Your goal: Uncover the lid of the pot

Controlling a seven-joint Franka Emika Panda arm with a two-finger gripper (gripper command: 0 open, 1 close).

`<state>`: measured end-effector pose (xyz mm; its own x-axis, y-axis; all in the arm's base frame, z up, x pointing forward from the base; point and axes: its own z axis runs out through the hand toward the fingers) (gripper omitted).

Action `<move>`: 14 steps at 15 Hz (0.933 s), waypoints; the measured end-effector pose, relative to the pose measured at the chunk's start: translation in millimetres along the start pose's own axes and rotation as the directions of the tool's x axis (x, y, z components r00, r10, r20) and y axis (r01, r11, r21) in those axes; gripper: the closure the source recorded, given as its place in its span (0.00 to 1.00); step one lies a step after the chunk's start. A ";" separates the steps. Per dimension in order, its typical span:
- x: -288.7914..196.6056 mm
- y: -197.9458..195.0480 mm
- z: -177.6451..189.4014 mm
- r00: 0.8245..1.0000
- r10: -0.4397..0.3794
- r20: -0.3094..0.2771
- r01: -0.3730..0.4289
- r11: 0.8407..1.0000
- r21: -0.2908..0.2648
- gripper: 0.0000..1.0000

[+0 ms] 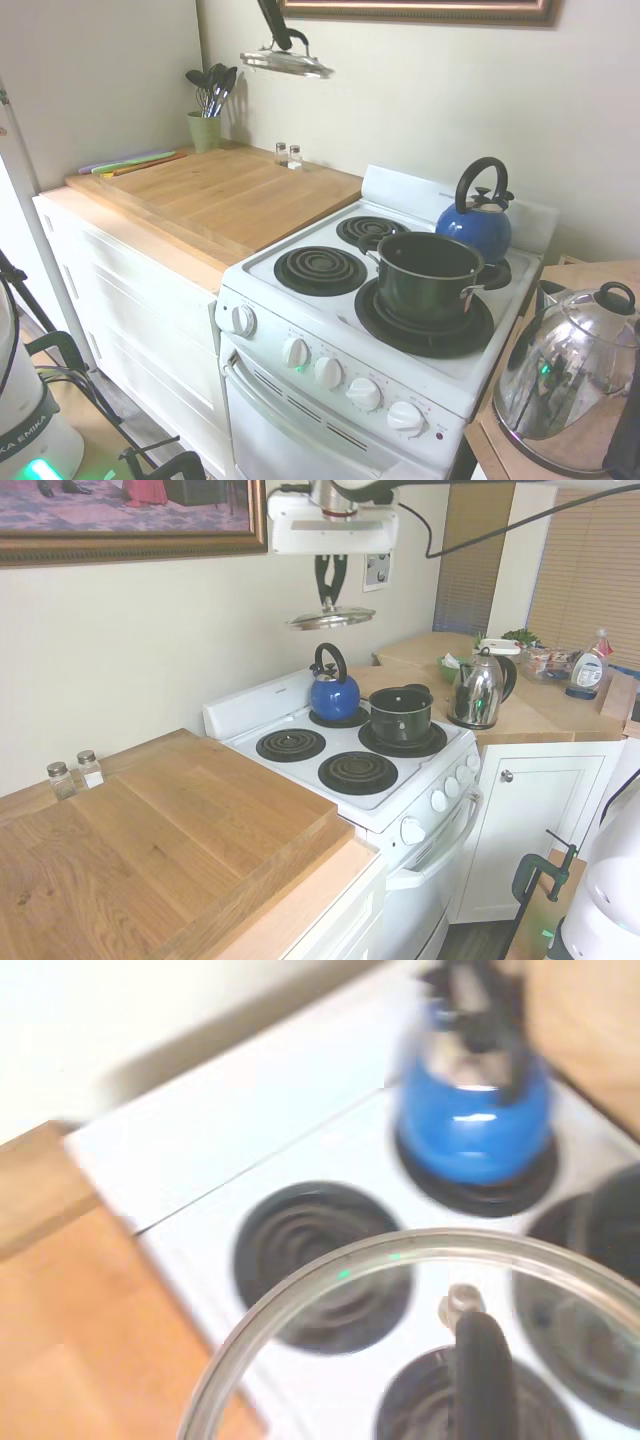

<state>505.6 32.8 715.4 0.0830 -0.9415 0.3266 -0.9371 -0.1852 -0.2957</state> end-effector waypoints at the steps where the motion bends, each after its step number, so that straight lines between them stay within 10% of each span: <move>1: -19.0 -19.0 9.3 1.000 -0.026 -0.002 0.026 1.000 -0.013 1.00; 14: -155.3 -133.6 174.5 0.987 -0.150 0.055 0.157 0.973 -0.167 1.00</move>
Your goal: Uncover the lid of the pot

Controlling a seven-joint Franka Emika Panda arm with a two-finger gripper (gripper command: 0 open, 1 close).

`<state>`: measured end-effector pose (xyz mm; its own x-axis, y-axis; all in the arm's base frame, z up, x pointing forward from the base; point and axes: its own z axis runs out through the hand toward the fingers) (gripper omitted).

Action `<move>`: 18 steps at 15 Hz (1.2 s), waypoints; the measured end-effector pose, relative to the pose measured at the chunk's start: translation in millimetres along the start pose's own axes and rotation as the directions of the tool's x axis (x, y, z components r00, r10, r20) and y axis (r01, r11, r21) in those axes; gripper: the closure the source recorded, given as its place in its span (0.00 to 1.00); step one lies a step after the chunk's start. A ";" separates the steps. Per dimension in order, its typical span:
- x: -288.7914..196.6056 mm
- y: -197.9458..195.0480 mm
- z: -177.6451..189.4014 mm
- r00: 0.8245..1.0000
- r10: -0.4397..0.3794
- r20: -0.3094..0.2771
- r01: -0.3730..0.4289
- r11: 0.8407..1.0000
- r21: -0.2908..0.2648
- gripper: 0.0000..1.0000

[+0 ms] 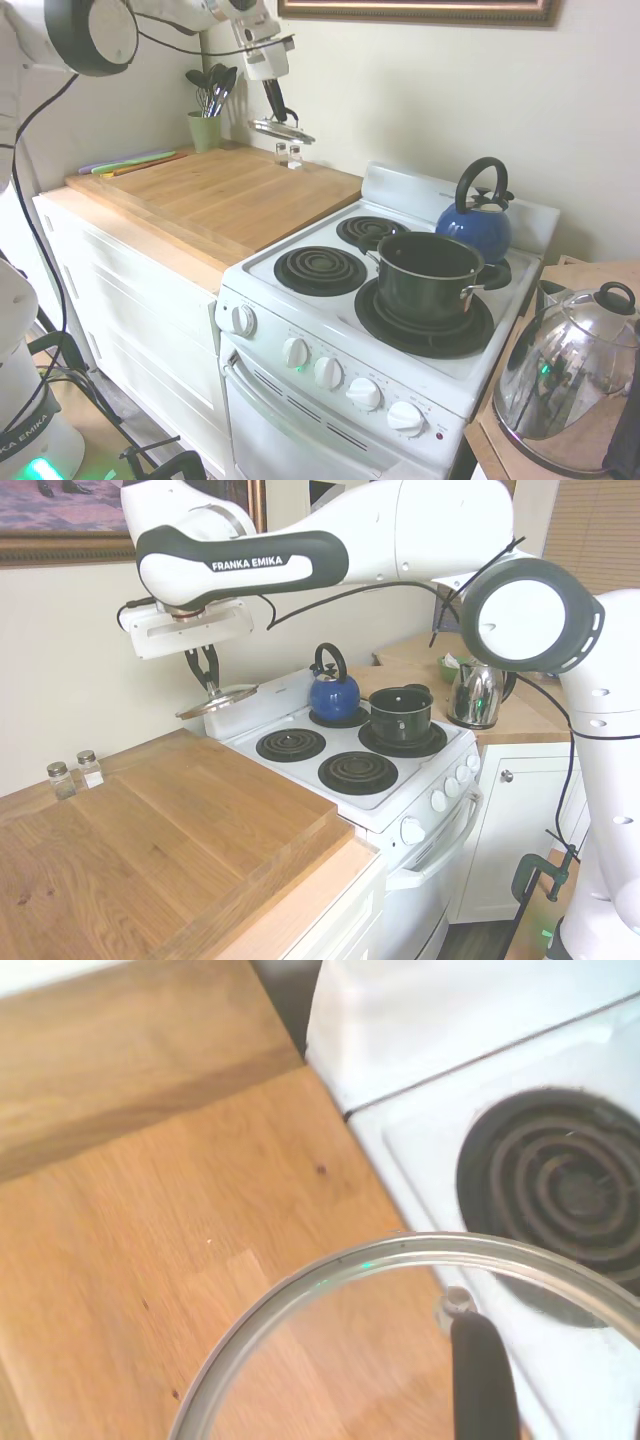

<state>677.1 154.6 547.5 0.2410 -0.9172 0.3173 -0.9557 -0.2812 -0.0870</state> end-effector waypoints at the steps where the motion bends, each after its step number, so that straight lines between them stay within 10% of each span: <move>1: -2.5 -3.5 9.3 1.000 -0.003 0.002 0.003 1.000 -0.009 1.00; 18: -36.7 -45.6 139.9 0.996 -0.049 0.073 0.056 0.994 -0.095 1.00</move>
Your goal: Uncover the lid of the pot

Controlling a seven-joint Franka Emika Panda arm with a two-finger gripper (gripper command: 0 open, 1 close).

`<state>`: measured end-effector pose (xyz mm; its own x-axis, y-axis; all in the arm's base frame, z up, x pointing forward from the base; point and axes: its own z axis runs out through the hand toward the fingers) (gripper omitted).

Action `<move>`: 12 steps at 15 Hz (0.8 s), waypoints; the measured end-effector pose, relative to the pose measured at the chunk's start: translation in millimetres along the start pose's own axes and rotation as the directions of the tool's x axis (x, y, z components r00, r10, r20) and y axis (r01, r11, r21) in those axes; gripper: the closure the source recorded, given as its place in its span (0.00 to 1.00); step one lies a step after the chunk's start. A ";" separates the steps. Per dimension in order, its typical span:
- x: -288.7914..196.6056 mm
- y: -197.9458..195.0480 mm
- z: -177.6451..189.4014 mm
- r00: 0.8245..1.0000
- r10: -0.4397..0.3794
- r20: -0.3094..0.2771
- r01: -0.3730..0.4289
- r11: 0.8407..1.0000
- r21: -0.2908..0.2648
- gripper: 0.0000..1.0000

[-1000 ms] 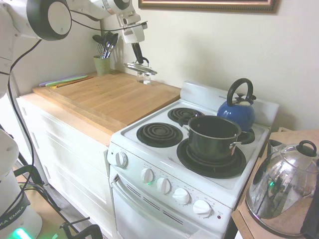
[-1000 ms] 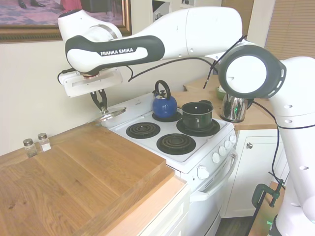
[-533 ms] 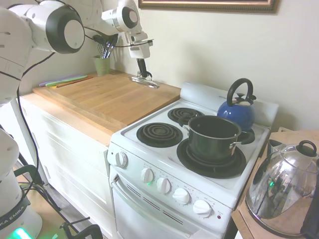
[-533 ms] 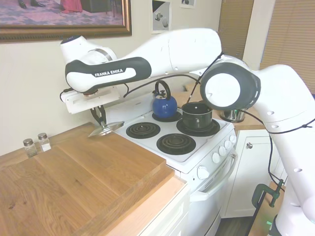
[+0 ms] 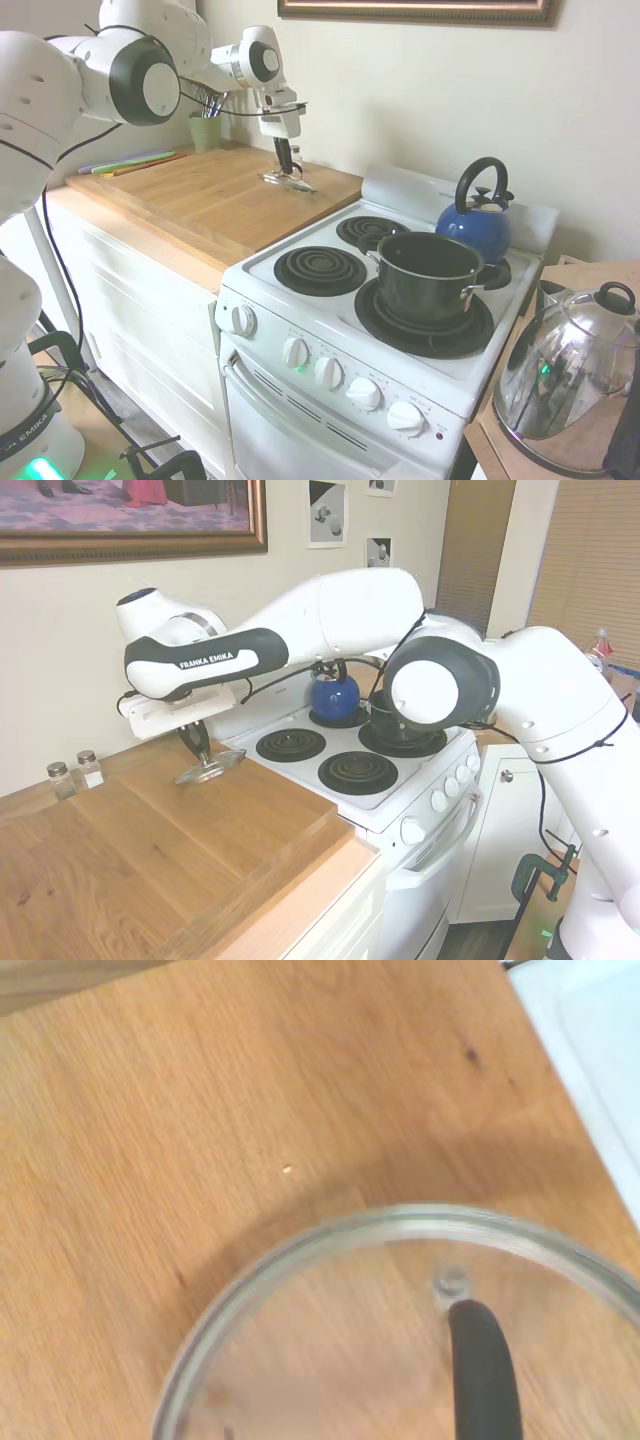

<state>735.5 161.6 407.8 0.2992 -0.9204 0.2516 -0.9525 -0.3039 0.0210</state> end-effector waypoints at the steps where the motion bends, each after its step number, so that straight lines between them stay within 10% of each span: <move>1: 0.2 -1.0 5.2 1.000 -0.001 0.001 0.001 1.000 -0.006 1.00; 12: -4.3 -6.7 29.8 1.000 -0.014 0.006 0.014 1.000 -0.023 1.00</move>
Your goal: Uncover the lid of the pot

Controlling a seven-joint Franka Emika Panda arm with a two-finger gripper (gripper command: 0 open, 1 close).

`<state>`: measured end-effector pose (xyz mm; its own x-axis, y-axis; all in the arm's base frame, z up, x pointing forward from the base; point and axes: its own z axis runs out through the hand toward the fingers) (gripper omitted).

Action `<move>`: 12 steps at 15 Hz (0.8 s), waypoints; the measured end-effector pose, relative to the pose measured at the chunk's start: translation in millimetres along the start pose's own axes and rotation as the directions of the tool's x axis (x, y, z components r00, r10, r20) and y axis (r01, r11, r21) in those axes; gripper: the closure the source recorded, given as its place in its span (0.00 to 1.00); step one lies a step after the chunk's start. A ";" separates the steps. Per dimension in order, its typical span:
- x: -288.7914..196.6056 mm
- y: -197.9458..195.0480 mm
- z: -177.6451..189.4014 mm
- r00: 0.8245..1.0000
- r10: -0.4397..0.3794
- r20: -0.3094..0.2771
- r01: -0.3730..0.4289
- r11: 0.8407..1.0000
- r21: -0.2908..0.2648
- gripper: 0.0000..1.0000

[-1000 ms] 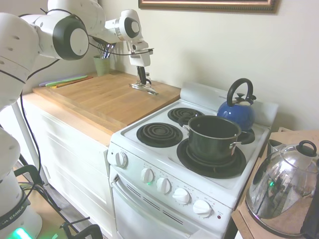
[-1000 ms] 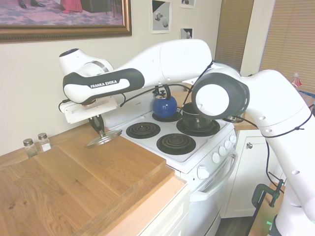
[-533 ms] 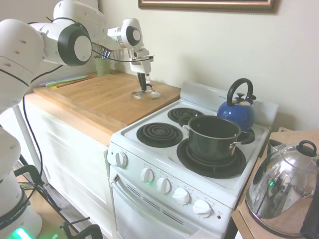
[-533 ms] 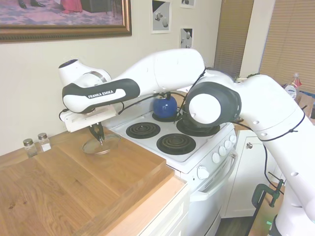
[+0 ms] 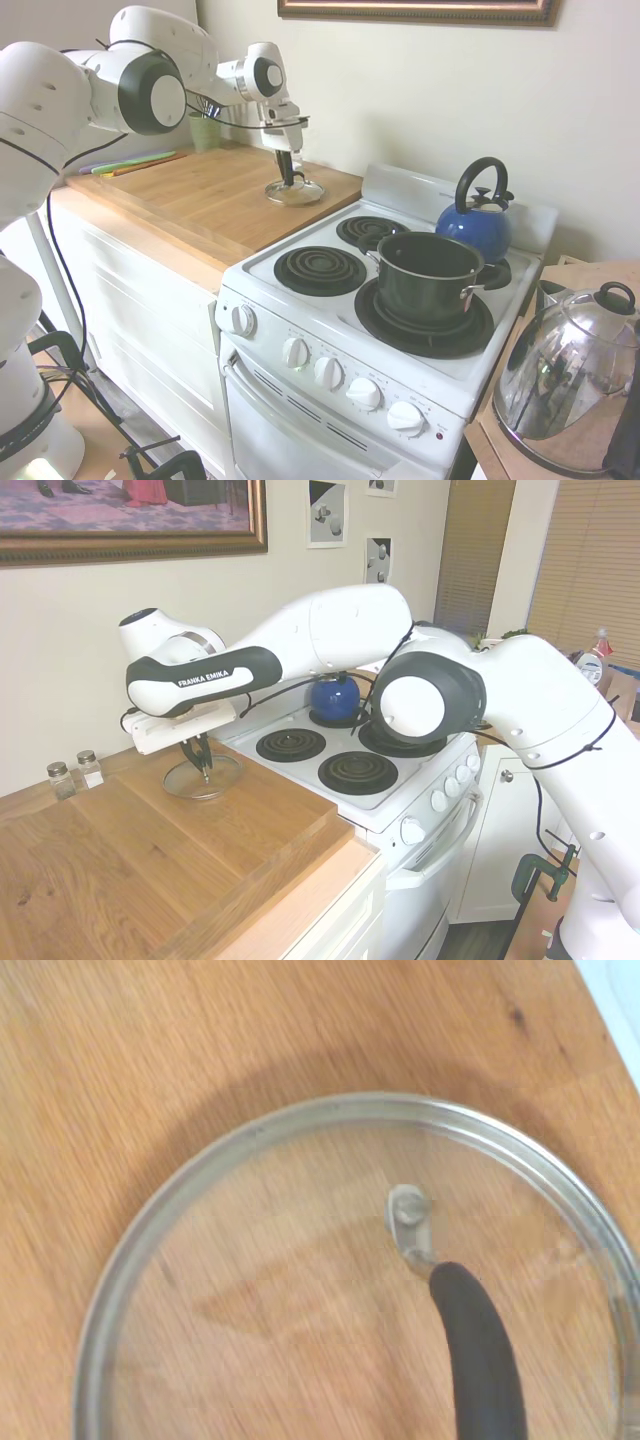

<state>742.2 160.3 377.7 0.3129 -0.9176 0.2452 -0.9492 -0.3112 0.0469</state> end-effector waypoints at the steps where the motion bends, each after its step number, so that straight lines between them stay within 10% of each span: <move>1: 0.2 -0.3 0.3 1.000 0.000 0.000 0.000 1.000 0.000 1.00; 3: 0.1 -0.4 0.2 1.000 -0.001 0.001 0.001 1.000 0.001 1.00; 4: 0.1 -0.5 0.3 1.000 -0.002 0.001 0.002 1.000 0.001 0.00; 12: -0.5 -3.0 -1.3 0.997 -0.044 0.058 0.043 0.999 0.031 0.00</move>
<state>744.9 162.0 378.7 0.3560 -0.9157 0.1865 -0.9335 -0.3574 0.0273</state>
